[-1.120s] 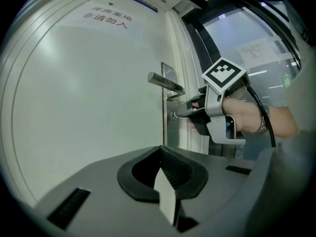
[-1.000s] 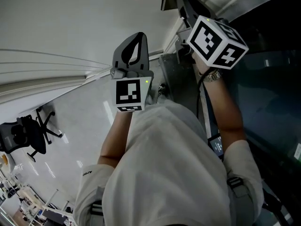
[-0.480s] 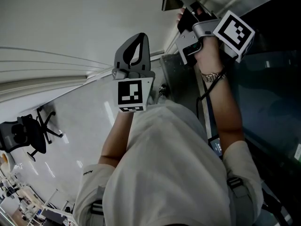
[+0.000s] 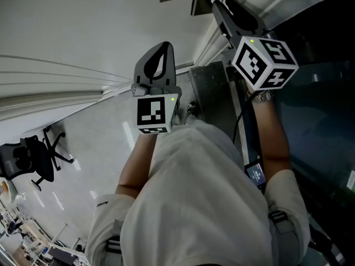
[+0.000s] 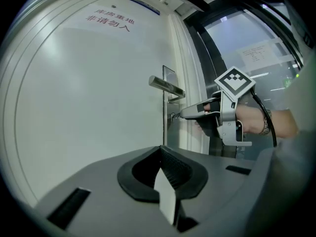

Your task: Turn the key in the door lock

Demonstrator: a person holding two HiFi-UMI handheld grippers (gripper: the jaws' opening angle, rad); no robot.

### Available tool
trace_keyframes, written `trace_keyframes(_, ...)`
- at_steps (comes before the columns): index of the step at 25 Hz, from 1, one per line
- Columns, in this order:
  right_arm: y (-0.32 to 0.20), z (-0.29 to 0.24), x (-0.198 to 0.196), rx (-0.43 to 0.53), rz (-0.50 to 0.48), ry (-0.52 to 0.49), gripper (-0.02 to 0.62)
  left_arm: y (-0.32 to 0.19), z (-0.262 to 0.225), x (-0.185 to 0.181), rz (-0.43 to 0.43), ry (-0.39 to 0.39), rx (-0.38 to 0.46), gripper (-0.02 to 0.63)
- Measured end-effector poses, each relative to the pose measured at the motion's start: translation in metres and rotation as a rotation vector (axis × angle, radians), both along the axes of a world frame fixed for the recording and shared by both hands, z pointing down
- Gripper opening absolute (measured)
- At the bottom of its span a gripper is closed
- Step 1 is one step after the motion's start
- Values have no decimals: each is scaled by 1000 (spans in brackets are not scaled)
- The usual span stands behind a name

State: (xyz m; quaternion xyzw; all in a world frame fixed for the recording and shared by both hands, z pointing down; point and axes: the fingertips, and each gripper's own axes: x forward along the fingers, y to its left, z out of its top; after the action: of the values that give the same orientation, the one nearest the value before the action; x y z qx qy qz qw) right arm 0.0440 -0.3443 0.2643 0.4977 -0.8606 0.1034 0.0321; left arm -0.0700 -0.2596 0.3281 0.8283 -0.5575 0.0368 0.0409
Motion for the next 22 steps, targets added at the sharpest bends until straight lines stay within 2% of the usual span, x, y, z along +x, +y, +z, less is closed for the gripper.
trace_keyframes(5,9,-6,-12,300,29,589,107,-2,2,5,13,-8,-5,9)
trace_keyframes(7,11,-3,-15,385,42,755,109,-2,2,7,19,-10,-2,9)
trace_keyframes(11,9,12,-19,470,31,1059,109,-2,3,11,32,-17,-8,9)
trace_keyframes(14,2,16,-21,510,27,1187,107,-3,6,12,36,-21,-13,9)
trace_keyframes(18,-4,16,-24,614,69,1361,102,-3,7,14,37,-20,-16,9)
trace_keyframes(22,-5,14,-23,598,114,1344,93,-3,8,12,33,-20,-19,9)
